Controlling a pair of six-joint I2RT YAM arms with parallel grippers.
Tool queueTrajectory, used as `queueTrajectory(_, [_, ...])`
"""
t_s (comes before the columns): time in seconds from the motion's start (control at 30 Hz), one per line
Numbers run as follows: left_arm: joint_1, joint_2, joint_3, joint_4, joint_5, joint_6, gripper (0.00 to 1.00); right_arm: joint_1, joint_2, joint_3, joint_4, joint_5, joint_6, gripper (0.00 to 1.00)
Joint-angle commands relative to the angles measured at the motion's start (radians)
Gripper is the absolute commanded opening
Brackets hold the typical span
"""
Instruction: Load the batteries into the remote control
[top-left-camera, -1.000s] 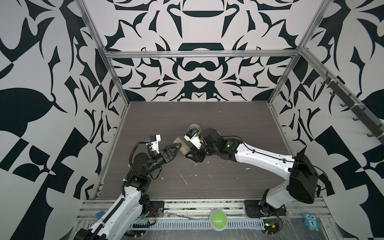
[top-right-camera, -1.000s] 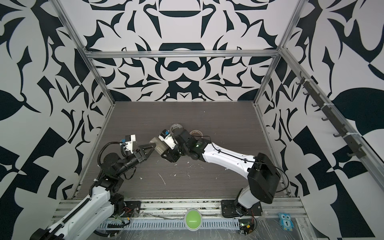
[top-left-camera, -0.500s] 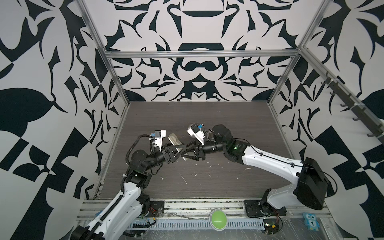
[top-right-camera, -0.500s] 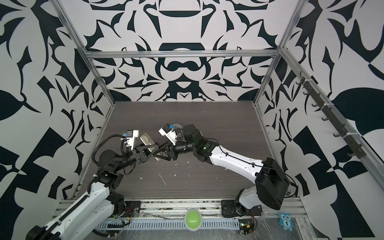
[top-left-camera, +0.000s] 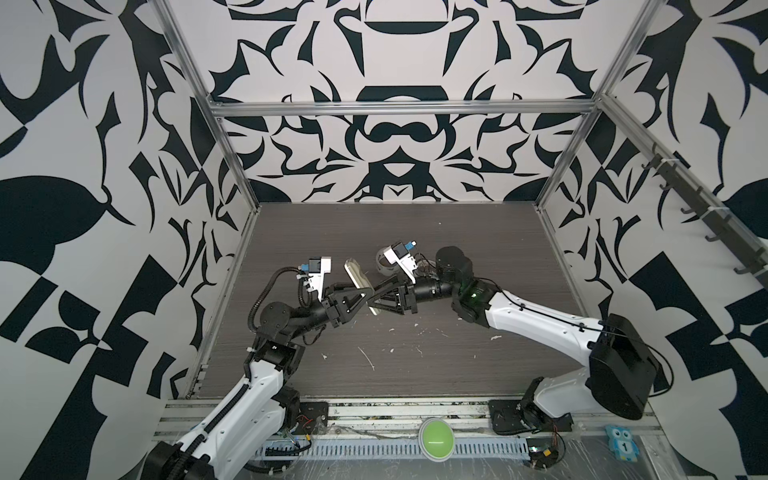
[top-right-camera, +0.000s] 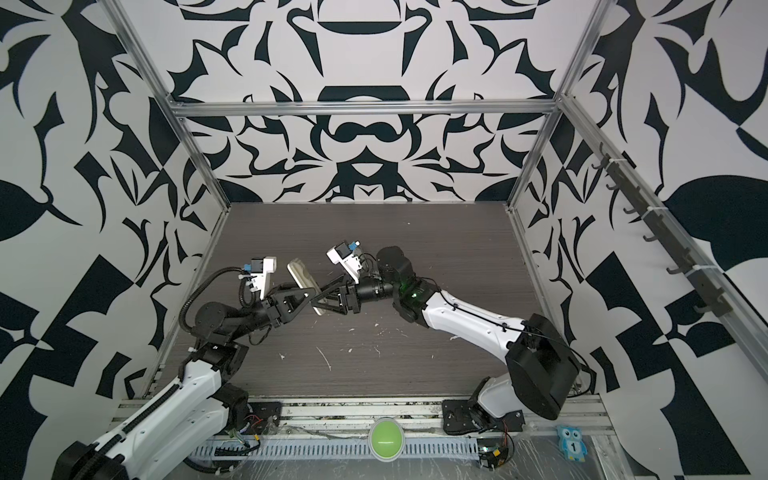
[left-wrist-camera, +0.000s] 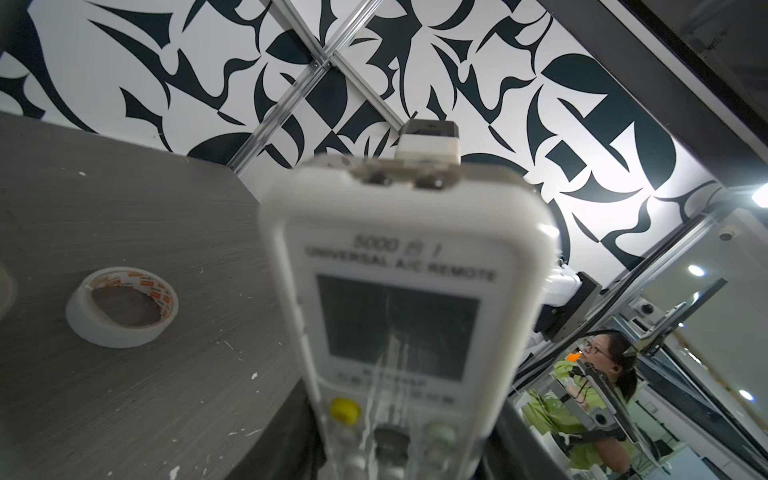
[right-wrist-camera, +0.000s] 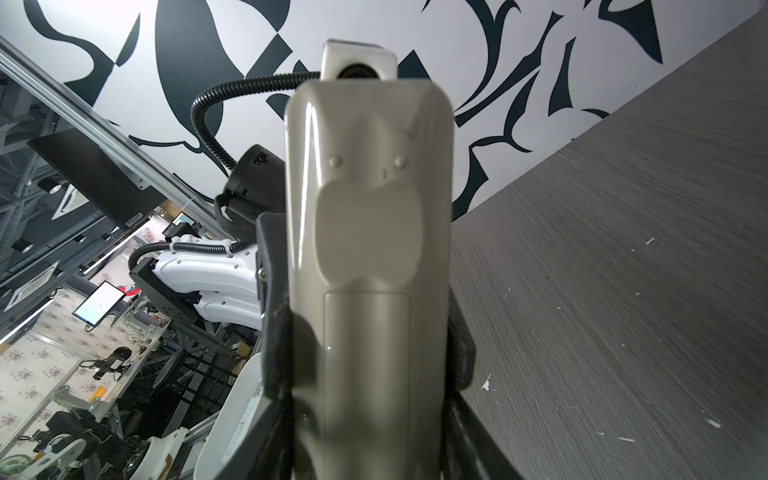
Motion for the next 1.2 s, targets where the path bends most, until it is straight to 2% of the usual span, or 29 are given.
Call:
queueTrajectory(0.0, [-0.003,0.012,0.012,0.063,0.037,-0.011,0.38,-0.004,-0.003,0.004,0.097,-0.026,0.008,0.00])
queueTrajectory(0.2, [-0.003,0.015,0.016,0.042,0.036,-0.011,0.21,-0.004,-0.003,0.004,0.091,-0.029,0.005,0.01])
queueTrajectory(0.27, [-0.004,0.015,0.016,0.031,0.032,-0.007,0.18,-0.004,-0.007,0.007,0.079,-0.027,0.002,0.09])
queueTrajectory(0.37, [-0.003,0.009,0.018,-0.004,0.018,0.003,0.13,-0.004,-0.023,0.016,0.011,0.009,-0.030,0.27])
queueTrajectory(0.47, [-0.003,-0.005,0.028,-0.086,-0.009,0.024,0.12,-0.004,-0.045,0.017,-0.047,0.055,-0.060,0.61])
queueTrajectory(0.5, [-0.003,-0.015,0.039,-0.145,-0.020,0.043,0.13,-0.004,-0.053,0.015,-0.070,0.075,-0.069,0.78])
queueTrajectory(0.53, [-0.004,-0.025,0.051,-0.215,-0.037,0.064,0.14,-0.004,-0.059,0.017,-0.094,0.094,-0.084,0.82])
queueTrajectory(0.63, [-0.003,-0.060,0.109,-0.486,-0.113,0.169,0.14,-0.005,-0.081,0.010,-0.162,0.147,-0.131,0.90])
queueTrajectory(0.77, [-0.003,-0.060,0.178,-0.739,-0.211,0.242,0.11,-0.014,-0.119,-0.008,-0.244,0.238,-0.186,0.99])
queueTrajectory(0.97, [-0.004,-0.002,0.311,-1.134,-0.434,0.335,0.12,-0.017,-0.192,-0.003,-0.465,0.439,-0.321,0.99])
queueTrajectory(1.07, [-0.004,0.040,0.349,-1.239,-0.506,0.356,0.14,-0.016,-0.238,-0.015,-0.547,0.558,-0.380,0.99])
queueTrajectory(1.17, [-0.003,0.082,0.362,-1.276,-0.530,0.347,0.15,-0.016,-0.268,-0.027,-0.605,0.653,-0.430,0.99])
